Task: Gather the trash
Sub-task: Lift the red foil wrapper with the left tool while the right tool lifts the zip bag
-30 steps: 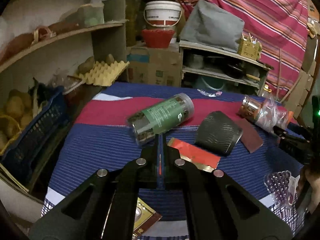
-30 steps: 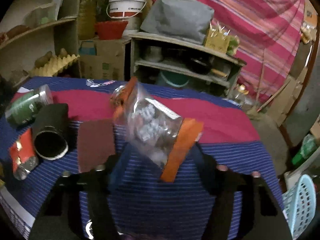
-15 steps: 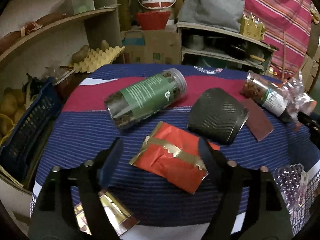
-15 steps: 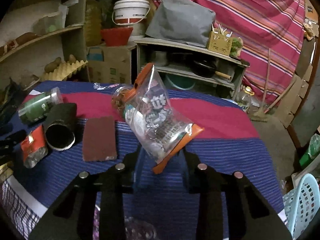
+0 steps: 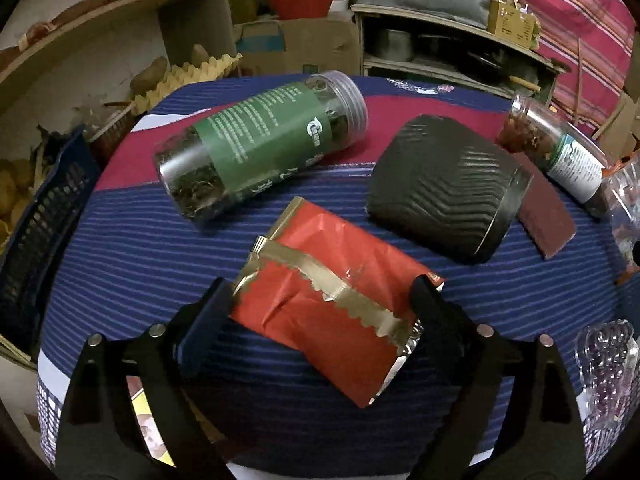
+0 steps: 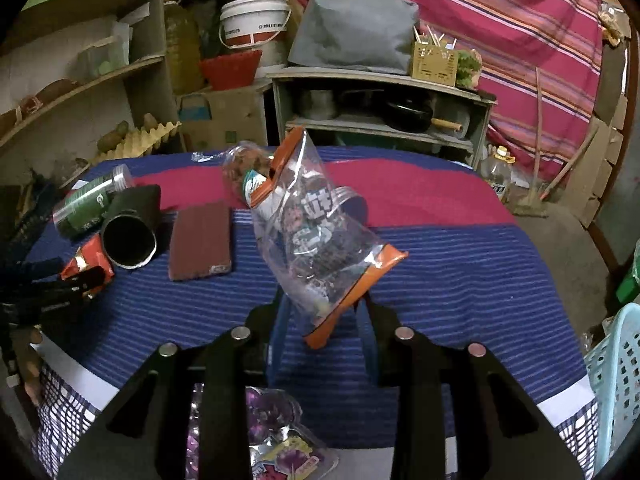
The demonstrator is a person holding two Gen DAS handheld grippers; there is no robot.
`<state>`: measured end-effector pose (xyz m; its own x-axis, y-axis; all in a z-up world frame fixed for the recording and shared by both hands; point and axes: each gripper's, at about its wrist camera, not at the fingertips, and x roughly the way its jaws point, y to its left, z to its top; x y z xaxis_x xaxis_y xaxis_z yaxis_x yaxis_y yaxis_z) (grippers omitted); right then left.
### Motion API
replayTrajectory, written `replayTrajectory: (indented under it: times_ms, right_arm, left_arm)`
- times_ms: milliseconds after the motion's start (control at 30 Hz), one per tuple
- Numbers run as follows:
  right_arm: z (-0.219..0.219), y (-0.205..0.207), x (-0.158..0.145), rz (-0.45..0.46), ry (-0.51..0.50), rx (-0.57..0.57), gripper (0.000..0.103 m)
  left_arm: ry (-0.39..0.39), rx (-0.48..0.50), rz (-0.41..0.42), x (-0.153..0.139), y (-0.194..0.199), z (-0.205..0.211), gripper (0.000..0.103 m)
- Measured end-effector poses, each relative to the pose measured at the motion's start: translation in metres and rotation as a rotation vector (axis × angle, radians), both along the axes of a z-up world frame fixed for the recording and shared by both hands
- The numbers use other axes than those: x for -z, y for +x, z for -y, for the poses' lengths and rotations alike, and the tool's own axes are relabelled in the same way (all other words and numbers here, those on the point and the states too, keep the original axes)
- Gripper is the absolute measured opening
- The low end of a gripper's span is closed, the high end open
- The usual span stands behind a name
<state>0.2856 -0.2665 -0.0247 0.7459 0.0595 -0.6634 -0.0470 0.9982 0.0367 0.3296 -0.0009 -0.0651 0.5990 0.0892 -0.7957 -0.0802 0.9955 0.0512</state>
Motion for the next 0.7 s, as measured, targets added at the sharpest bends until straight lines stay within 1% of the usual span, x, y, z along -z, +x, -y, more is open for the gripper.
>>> replayTrajectory:
  times_ms: [67, 100, 133, 167, 200, 267, 367, 400, 467, 600, 633, 700]
  right_arm:
    - [0.000, -0.001, -0.002, 0.004, 0.013, -0.004, 0.033]
    - [0.000, -0.002, -0.002, 0.006, 0.014, -0.006, 0.033]
    - [0.001, -0.003, -0.002, 0.007, 0.015, -0.008, 0.033]
    - [0.000, -0.003, -0.002, 0.008, 0.015, -0.010, 0.033]
    - [0.001, -0.004, -0.002, 0.009, 0.017, -0.011, 0.033]
    - [0.002, -0.005, -0.002, 0.011, 0.023, -0.012, 0.033]
    - [0.002, -0.006, -0.003, 0.017, 0.017, -0.014, 0.032]
    - [0.001, -0.006, -0.003, 0.017, 0.013, -0.016, 0.032]
    - [-0.002, -0.007, -0.002, 0.018, 0.003, -0.021, 0.032]
    - [-0.005, -0.009, -0.004, 0.025, -0.015, -0.031, 0.032]
    - [-0.005, -0.010, -0.005, 0.027, -0.017, -0.031, 0.032]
    - [-0.005, -0.010, -0.006, 0.030, -0.012, -0.032, 0.032]
  left_arm:
    - [-0.009, 0.024, -0.009, 0.001, 0.000, 0.005, 0.088]
    - [0.008, 0.030, -0.008, 0.001, 0.000, 0.008, 0.088]
    - [0.026, 0.038, -0.002, 0.000, -0.001, 0.012, 0.085]
    - [0.024, 0.045, 0.003, -0.001, -0.002, 0.014, 0.082]
    - [0.014, 0.051, 0.004, -0.001, -0.002, 0.015, 0.078]
    - [-0.011, 0.054, 0.004, -0.003, -0.003, 0.017, 0.074]
    - [-0.029, 0.067, 0.008, -0.005, -0.003, 0.020, 0.064]
    - [-0.028, 0.073, 0.012, -0.005, -0.004, 0.021, 0.059]
    - [-0.022, 0.080, 0.020, -0.005, -0.005, 0.023, 0.056]
    - [0.027, 0.092, 0.034, -0.008, -0.008, 0.028, 0.038]
    - [0.022, 0.096, 0.035, -0.009, -0.008, 0.027, 0.034]
    - [0.004, 0.102, 0.039, -0.013, -0.011, 0.024, 0.031]
